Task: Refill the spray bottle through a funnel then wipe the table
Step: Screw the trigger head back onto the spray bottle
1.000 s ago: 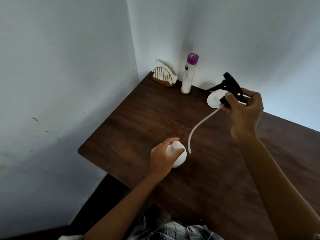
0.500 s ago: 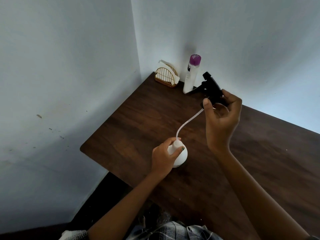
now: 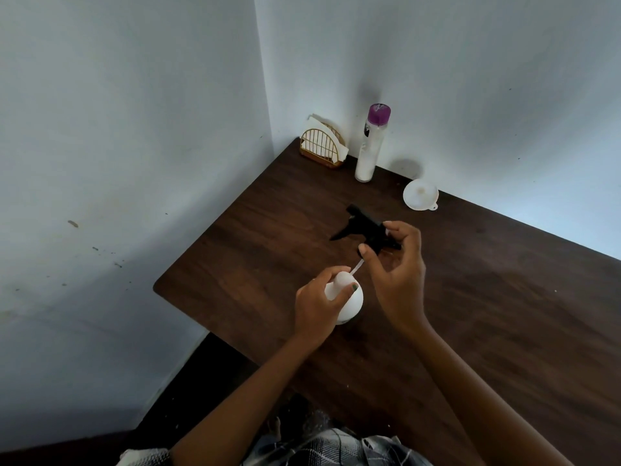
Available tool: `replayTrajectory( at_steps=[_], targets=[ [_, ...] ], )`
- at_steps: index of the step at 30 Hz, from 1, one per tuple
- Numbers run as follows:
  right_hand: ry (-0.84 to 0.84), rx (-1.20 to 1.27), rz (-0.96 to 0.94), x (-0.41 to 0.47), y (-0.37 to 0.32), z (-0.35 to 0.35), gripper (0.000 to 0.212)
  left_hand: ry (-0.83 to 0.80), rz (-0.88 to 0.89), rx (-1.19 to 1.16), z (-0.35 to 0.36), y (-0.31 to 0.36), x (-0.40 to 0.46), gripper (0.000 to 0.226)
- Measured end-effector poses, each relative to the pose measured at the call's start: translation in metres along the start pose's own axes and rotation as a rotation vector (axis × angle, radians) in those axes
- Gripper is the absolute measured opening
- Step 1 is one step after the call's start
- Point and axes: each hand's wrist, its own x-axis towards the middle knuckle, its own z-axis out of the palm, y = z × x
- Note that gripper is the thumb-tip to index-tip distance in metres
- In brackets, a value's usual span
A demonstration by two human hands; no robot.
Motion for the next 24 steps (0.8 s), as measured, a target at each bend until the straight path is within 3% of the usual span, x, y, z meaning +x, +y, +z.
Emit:
replayTrajectory(
  at_steps=[7, 24],
  targets=[
    [-0.251, -0.022, 0.103, -0.009, 0.007, 0.004, 0.05, -0.002, -0.055, -0.015, 0.001, 0.003, -0.001, 0.038],
    [-0.493, -0.115, 0.177, 0.0, 0.011, 0.009, 0.052, 0.025, -0.081, -0.065, 0.007, -0.007, 0.002, 0.038]
  ],
)
